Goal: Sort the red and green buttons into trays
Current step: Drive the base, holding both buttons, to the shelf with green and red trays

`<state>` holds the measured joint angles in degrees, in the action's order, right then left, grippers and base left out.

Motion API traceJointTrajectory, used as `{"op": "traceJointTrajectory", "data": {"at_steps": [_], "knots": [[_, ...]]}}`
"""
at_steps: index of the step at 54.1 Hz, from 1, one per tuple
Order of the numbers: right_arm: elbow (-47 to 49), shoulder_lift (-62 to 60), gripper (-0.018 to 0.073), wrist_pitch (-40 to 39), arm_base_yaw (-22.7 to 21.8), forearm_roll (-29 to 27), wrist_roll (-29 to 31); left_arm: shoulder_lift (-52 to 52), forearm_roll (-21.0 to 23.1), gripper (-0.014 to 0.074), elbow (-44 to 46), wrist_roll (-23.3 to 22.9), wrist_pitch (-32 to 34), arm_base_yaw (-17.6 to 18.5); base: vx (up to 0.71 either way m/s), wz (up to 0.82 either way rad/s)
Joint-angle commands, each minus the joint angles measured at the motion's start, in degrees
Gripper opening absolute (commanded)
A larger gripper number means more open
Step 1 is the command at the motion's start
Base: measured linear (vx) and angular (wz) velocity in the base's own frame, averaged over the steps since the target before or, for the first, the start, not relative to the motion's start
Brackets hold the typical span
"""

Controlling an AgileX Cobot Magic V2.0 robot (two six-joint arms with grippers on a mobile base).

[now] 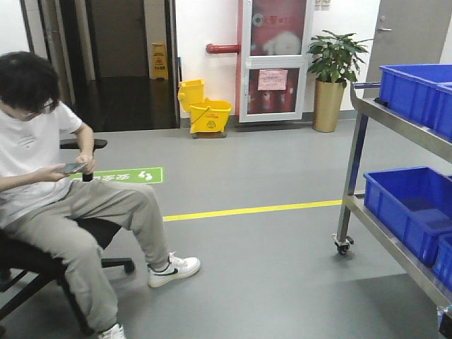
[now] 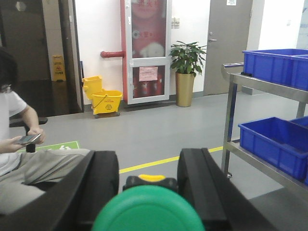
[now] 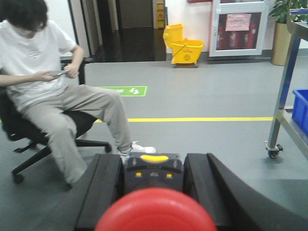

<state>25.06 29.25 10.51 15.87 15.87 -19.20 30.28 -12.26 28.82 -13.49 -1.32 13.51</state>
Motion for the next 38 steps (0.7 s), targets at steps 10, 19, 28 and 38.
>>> {"op": "traceJointTrajectory", "data": {"at_steps": [10,19,28,38], "knots": [[1.9,0.4,-0.0009,-5.3,0.0,0.5,0.0,0.3,0.2,-0.0003,1.8,-0.4,4.9,0.5,0.42,-0.2],[1.9,0.4,-0.0009,-5.3,0.0,0.5,0.0,0.3,0.2,-0.0003,1.8,-0.4,4.9,0.5,0.41,-0.29],[1.9,0.4,-0.0009,-5.3,0.0,0.5,0.0,0.3,0.2,-0.0003,1.8,-0.4,4.9,0.5,0.39,-0.32],[1.9,0.4,-0.0009,-5.3,0.0,0.5,0.0,0.3,0.2,-0.0003,1.8,-0.4,4.9,0.5,0.37,-0.32]]}}
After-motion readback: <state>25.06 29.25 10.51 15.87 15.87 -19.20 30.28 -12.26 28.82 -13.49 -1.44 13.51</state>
